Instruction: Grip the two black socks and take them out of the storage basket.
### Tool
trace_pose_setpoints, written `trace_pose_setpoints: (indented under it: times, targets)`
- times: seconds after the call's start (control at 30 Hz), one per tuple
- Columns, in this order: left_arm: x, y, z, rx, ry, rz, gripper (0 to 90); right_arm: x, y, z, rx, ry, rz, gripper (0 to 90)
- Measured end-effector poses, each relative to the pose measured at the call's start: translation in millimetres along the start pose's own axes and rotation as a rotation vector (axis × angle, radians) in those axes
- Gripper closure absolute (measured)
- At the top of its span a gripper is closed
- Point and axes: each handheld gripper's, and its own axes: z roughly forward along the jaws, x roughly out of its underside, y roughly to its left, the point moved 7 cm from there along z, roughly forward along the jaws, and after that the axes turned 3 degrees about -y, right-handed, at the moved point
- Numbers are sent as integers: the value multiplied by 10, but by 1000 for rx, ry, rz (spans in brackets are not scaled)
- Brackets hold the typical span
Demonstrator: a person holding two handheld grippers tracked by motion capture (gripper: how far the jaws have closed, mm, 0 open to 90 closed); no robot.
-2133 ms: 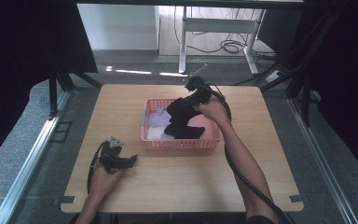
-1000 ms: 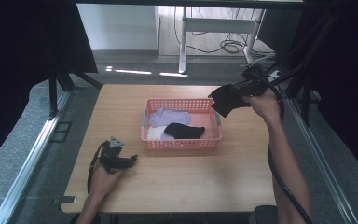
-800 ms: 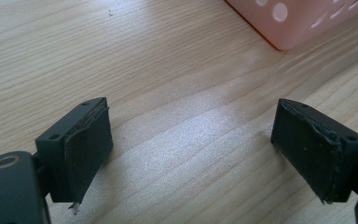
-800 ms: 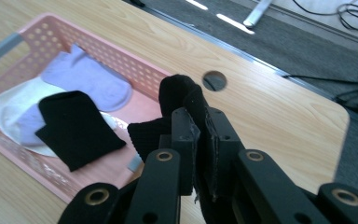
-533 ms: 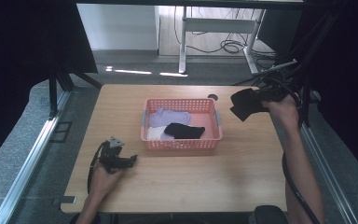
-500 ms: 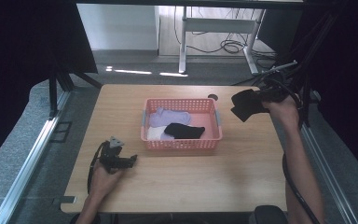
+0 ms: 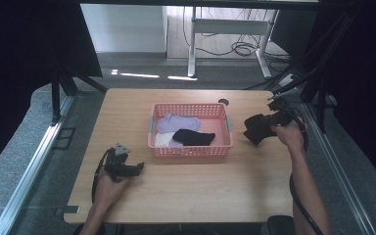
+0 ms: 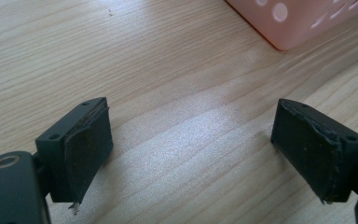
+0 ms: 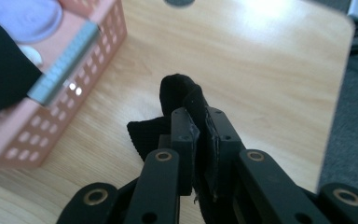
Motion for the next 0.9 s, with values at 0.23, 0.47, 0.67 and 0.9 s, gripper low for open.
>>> trace_pose_setpoints:
  times: [0.23, 0.47, 0.67, 0.9]
  targets:
    - [-1, 0, 1, 0, -2, -1, 121, 342, 4, 369, -4, 80, 19, 823]
    - [-1, 0, 1, 0, -2, 0, 121, 504, 25, 499, -24, 113, 34, 760]
    - [0, 0, 1, 0, -1, -1, 121, 381, 24, 346, -27, 72, 43, 606]
    - [0, 1, 1, 0, -1, -1, 121, 167, 133, 155, -61, 14, 27, 472]
